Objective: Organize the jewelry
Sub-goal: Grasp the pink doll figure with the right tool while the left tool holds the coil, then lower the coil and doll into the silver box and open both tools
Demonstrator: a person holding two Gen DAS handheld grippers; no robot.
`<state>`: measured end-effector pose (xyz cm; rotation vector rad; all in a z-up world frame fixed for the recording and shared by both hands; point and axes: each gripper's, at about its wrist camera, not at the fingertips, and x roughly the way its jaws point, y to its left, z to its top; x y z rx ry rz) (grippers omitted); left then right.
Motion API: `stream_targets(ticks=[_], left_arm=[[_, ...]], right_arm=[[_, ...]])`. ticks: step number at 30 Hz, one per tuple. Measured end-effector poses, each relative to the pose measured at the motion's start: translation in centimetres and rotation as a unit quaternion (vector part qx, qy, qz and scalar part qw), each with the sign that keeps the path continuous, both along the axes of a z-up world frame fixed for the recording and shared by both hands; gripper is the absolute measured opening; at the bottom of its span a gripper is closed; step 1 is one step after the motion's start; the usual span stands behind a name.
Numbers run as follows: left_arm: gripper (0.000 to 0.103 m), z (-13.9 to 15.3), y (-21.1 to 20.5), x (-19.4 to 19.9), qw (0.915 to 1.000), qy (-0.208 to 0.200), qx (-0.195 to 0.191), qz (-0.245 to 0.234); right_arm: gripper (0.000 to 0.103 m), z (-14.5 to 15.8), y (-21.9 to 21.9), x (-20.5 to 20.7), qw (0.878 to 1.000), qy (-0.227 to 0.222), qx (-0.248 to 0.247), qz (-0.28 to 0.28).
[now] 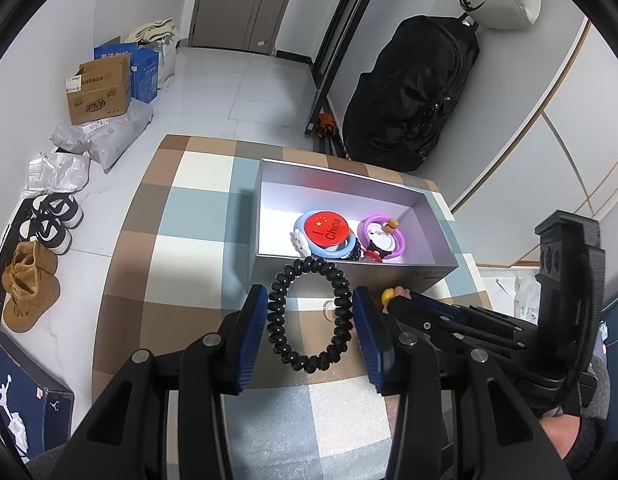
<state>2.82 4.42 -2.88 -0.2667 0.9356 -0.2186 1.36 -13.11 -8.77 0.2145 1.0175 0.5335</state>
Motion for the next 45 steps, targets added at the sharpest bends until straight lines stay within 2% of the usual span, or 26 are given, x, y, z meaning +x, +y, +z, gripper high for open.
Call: stream_targets(ticks=[9,16,25,45], left_arm=[[0.038,0.7,-0.6,0.6,0.9999,-0.012,-0.002,0.009],[0.038,1.1,-1.2,1.5,0.9997,-0.019,-0.009,0.016],[0.038,1.5,-1.2,3.0,0.9989,-0.021,-0.025,0.032],[0.038,0.8,-2.0,6.3,0.9993,-0.004,-0.022,0.030]], right_arm=[[0.021,2.6,-0.7,-0.9,0.999,-0.036,0.038,0.011],[0.021,4.6,-1.7,-0.7,0.996,-0.063,0.070,0.000],[0.021,6.0,-2.9,0.6,0.993,-0.082,0.083,-0.016],[0.021,6.4,-2.9,4.6,0.992,-0.080,0.095,-0.023]])
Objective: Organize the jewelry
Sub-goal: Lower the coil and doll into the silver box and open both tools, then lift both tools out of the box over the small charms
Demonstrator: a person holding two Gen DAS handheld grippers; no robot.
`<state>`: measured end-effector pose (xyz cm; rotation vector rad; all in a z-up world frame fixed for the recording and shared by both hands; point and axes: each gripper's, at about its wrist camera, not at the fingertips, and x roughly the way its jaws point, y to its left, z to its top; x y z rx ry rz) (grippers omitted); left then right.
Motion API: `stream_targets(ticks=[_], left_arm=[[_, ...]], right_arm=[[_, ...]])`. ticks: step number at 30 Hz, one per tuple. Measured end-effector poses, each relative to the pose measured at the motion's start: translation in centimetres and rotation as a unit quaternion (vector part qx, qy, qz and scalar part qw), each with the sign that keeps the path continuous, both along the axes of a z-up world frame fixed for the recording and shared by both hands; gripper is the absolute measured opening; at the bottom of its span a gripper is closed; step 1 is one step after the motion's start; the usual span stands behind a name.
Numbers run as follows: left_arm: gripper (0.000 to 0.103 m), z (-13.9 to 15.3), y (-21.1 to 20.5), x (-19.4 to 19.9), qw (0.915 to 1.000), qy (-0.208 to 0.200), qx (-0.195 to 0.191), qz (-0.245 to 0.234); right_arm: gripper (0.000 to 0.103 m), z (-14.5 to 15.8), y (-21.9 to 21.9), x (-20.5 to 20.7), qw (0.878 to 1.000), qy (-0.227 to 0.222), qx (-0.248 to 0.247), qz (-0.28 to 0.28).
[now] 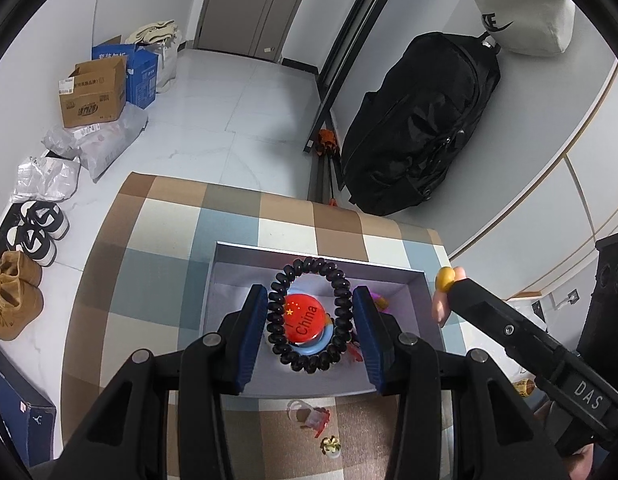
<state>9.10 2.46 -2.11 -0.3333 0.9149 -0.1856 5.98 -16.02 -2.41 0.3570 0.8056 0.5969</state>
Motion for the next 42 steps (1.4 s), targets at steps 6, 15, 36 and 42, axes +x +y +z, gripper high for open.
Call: stream_targets(ticks=[6,15,36,42], left_arm=[[0.038,-0.5,-0.3,0.8,0.9999,0.013,-0.003,-0.002],[0.038,-1.0,-0.6,1.5,0.9996,0.023,-0.011,-0.011],[0.064,-0.6,-0.8,1.0,0.9995,0.019,-0.020,-0.018],[0.064,-0.1,-0.6,0.2,0.9996,0.012,-0.016,-0.020]], right_arm=[[0.021,-0.9,-0.4,0.9,1.000,0.020,0.002,-0.009],[0.021,-1.9,-0.8,1.7,0.999,0.048,0.011,-0.017],[0.039,-1.7,-2.0,0.9,0.998,0.048,0.022,-0.035],[0.048,-1.4,-2.2,0.3,0.998,0.040,0.016,-0.037]])
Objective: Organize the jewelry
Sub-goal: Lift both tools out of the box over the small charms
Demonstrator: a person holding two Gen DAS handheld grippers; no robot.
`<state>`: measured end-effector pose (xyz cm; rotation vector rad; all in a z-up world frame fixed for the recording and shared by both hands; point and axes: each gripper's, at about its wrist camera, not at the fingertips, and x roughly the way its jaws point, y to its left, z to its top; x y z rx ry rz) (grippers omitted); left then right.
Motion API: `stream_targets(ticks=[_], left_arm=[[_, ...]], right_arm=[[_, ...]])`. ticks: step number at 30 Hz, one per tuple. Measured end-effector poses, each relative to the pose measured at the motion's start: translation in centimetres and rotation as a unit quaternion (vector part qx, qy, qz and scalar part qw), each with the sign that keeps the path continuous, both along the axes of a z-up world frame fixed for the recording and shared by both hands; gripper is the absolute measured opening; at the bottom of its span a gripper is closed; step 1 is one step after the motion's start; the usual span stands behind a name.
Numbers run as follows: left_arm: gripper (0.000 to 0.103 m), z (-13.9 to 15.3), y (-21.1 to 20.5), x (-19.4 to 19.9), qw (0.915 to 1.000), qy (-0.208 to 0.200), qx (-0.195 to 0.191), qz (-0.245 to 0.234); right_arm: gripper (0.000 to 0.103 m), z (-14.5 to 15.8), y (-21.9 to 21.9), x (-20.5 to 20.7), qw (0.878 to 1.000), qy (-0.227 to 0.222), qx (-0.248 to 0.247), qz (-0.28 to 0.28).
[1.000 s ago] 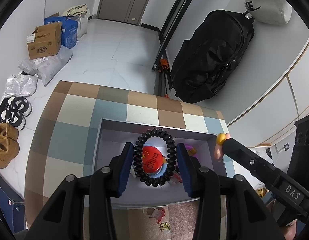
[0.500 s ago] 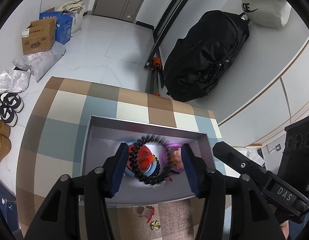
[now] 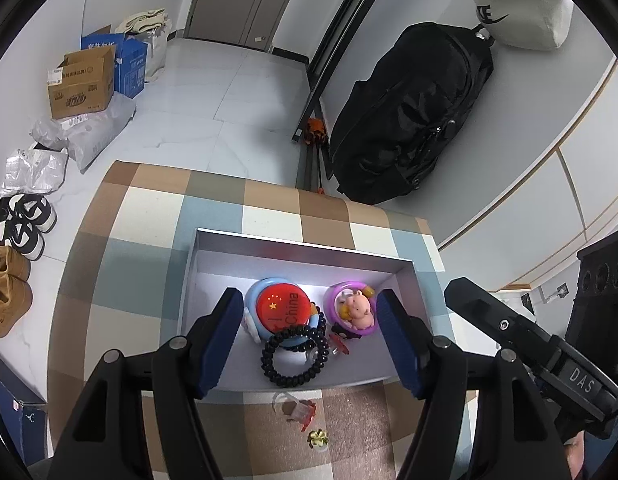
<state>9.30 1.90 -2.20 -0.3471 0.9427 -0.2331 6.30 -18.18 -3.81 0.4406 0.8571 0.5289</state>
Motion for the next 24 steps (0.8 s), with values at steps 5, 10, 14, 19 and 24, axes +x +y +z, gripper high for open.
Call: stream_targets(ticks=[5,10,14,19,24], left_arm=[[0.070,0.4,-0.1,-0.9,0.9998,-0.011,0.013,-0.003],[0.073,0.7,0.0,-2.2,0.9993,-0.029,0.022,-0.002],[0.081,0.7,0.0,-3.4,0.9987,-0.038,0.032,-0.005],[0.082,0.5,-0.3,-4.8,0.9980,-0.047,0.039,-0.015],[0.082,-0.5,-0.4,-5.8,0.9988,-0.032,0.027,-0.024]], right_arm=[[0.060,0.2,-0.2,-0.8,1.000,-0.009,-0.007,-0.002],[0.074,-0.1,-0.4,-1.8,1.000,-0.011,-0.016,-0.001],[0.082,-0.3,-0.6,-2.9,1.000,-0.015,-0.026,-0.002],[0.089,-0.5,-1.0,-4.1,0.999,-0.016,-0.037,-0.006],[0.098,-0.5,-1.2,-5.1,0.999,-0.020,-0.048,-0.012]])
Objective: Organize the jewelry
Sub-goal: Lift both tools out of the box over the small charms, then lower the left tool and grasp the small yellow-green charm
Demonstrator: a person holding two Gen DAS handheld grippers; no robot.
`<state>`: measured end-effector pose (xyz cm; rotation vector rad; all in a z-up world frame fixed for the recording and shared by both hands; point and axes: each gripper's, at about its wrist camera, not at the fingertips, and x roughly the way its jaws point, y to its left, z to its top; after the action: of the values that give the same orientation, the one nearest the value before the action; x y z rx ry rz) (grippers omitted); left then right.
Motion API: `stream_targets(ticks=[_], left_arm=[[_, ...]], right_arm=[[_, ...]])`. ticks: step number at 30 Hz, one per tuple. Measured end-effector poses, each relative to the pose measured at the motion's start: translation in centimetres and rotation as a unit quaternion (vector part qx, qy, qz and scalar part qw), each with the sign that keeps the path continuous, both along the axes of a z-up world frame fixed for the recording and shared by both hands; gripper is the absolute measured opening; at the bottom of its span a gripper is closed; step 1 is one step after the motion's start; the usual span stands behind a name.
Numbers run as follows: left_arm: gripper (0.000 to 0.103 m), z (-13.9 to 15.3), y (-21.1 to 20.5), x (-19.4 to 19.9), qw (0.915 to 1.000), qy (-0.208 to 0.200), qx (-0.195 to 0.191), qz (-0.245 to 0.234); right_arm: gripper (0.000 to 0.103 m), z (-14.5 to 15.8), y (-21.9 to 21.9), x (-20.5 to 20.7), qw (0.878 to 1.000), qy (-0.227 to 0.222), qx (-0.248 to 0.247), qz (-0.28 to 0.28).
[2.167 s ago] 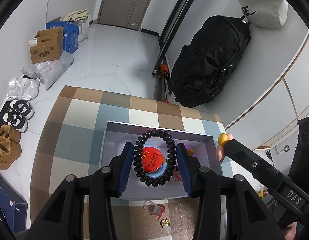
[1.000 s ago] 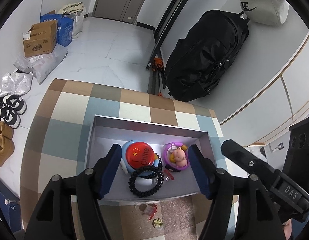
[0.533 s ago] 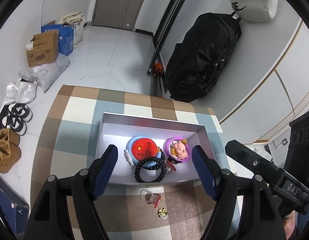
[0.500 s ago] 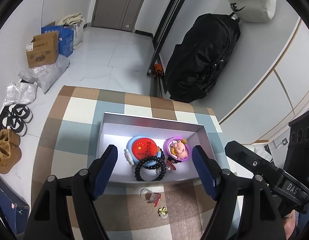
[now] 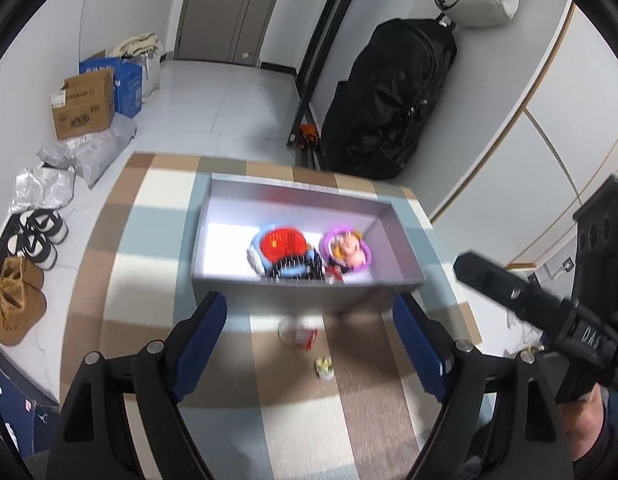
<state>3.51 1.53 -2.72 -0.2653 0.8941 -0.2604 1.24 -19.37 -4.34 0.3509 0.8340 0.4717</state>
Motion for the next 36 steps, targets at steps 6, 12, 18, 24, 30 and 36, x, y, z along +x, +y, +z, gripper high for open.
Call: stream_targets(ticks=[6,12,18,24,30,36], left_arm=[[0.082,-1.6,-0.7,-0.8,0.9996,0.022,0.013,-0.008],[0.082,-2.9,-1.9,-1.1,0.9978,0.041,0.045,-0.025],[0.079,-3.3,-2.7,-1.2,0.9958,0.048,0.071,-0.031],[0.060,-3.9,-3.6,-1.2,0.9930,0.056,0.092,-0.047],[0.033,-4.6,-4.1,-1.0,0.9889,0.065,0.122,-0.055],[0.018,-4.6,-4.3,-1.3,0.9878,0.057,0.133,-0.056]], right_arm=[[0.103,0.4,-0.4,-0.8,1.000,-0.007,-0.011,-0.007],[0.103,0.4,-0.9,-1.3,1.000,-0.002,-0.020,-0.013],[0.103,0.5,-1.7,-1.6,1.000,-0.001,-0.019,-0.018],[0.103,0.4,-2.5,-1.8,1.000,0.004,-0.017,-0.024],[0.103,0.5,-2.8,-1.9,1.000,0.004,-0.014,-0.027],[0.103,0.5,-2.8,-2.2,1.000,0.001,-0.019,-0.025]])
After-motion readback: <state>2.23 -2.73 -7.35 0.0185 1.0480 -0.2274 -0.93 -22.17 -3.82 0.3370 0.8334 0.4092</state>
